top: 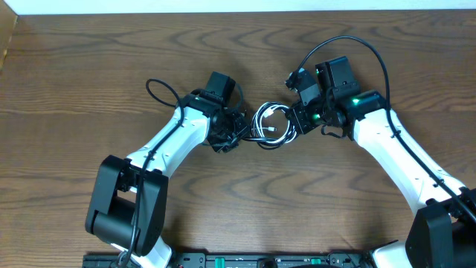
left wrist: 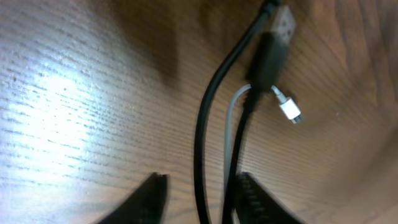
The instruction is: Untangle cables
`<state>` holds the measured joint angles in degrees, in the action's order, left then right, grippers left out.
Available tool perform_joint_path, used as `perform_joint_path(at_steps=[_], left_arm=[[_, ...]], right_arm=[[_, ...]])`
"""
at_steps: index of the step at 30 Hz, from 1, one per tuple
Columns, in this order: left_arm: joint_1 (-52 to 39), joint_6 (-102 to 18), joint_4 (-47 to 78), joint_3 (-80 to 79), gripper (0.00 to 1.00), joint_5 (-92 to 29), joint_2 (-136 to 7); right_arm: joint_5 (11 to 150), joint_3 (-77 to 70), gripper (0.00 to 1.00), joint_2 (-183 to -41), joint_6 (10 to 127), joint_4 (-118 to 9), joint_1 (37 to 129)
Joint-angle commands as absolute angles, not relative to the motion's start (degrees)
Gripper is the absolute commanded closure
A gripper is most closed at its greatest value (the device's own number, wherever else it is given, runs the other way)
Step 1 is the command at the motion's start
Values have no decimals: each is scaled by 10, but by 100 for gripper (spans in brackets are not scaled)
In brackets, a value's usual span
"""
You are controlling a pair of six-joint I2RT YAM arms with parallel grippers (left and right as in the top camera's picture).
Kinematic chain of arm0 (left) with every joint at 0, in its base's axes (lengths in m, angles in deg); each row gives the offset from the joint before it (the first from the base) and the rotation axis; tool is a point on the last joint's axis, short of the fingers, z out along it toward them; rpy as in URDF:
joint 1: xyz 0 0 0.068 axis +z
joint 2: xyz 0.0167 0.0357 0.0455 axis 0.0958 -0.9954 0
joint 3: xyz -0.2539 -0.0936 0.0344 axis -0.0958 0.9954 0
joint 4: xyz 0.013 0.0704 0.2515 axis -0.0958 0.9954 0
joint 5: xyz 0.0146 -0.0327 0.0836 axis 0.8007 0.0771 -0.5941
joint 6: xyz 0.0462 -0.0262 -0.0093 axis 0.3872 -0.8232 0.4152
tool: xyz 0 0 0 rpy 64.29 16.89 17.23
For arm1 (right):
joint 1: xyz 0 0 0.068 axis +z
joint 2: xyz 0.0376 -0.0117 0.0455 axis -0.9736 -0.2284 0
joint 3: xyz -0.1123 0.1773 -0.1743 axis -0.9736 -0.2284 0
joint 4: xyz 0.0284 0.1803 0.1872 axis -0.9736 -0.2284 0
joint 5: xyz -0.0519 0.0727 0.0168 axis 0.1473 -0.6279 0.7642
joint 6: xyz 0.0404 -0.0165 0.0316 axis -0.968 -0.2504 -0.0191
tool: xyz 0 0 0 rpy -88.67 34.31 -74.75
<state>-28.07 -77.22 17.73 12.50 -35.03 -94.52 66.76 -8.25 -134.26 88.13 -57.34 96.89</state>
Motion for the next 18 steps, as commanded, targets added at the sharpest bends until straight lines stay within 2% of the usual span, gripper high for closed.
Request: perform_joint_path(at_steps=[1,12,18], left_arm=[[-280,-789,190,128,74,-349,-953],[-280,-802,196,128,74,-339,-953],[-280,-852,195,128,64,-338,-953]], right_arm=[[652,-75,99,-1342,874,-571,965],[647,-75,99,-1342,863,-571,965],[617,-75,99,-1342,863,-565,965]])
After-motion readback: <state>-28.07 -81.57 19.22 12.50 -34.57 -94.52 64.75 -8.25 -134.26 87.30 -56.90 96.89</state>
